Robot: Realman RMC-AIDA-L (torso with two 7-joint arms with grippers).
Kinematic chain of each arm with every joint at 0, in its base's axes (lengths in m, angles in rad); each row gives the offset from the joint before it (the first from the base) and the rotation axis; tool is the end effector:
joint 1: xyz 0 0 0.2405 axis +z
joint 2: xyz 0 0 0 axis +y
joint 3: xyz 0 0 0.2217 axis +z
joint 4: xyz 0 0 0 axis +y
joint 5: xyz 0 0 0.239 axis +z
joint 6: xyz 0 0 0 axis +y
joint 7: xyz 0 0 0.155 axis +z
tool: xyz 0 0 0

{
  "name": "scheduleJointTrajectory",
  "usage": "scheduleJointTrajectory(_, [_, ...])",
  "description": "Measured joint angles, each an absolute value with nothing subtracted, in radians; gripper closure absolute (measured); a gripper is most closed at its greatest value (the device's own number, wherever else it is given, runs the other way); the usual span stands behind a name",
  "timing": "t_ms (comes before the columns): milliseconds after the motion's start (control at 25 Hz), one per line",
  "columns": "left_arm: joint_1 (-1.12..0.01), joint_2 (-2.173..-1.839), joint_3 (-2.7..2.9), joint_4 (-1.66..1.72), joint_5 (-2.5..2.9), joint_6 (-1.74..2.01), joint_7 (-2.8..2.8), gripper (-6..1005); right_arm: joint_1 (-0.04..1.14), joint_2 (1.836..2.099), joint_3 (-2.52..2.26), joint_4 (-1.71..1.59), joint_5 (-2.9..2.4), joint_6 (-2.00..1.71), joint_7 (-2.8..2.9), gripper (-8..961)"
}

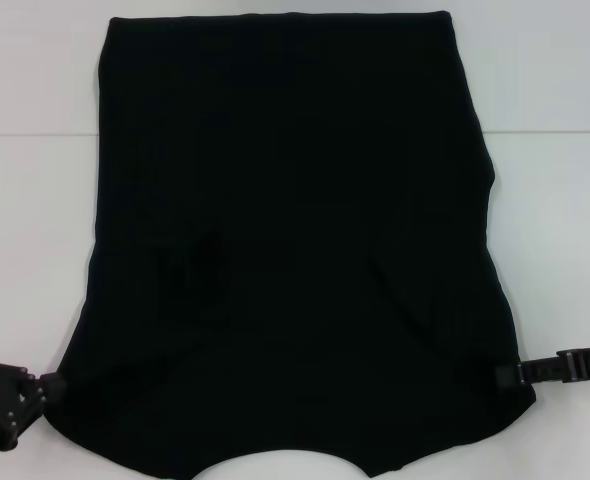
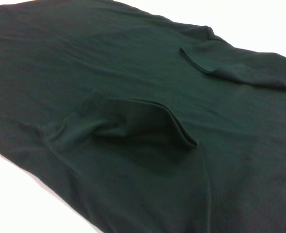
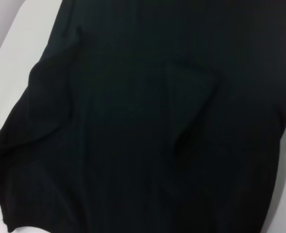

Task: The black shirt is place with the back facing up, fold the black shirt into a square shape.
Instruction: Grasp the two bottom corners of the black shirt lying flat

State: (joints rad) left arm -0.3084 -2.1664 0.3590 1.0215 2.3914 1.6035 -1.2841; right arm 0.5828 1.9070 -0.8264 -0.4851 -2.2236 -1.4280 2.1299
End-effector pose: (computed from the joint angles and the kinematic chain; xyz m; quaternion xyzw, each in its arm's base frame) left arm -0.3529 0.2679 0.0714 -0.9262 -0.2648 -0.0760 0.2574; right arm 0.3123 0.3394 0.0173 -0.8187 0.5645 0.0720 0.0772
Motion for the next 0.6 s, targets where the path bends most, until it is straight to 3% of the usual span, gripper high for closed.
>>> scheduleJointTrajectory(200, [-0.31, -2.166, 0.36, 1.022, 2.392, 1.603, -1.284, 985, 0.581, 1.909, -0.823, -0.49, -2.238, -1.424, 2.112, 413])
scheduleJointTrajectory(440, [-0.31, -2.166, 0.36, 1.022, 2.389, 1.603, -1.284, 985, 0.583, 1.908, -0.826, -0.491, -2.244, -1.421, 2.114, 650])
scheduleJointTrajectory(600, [-0.311, -2.166, 0.359, 1.022, 2.388, 1.602, -1.285, 985, 0.577, 1.908, -0.825, -0.491, -2.244, -1.434, 2.101, 730])
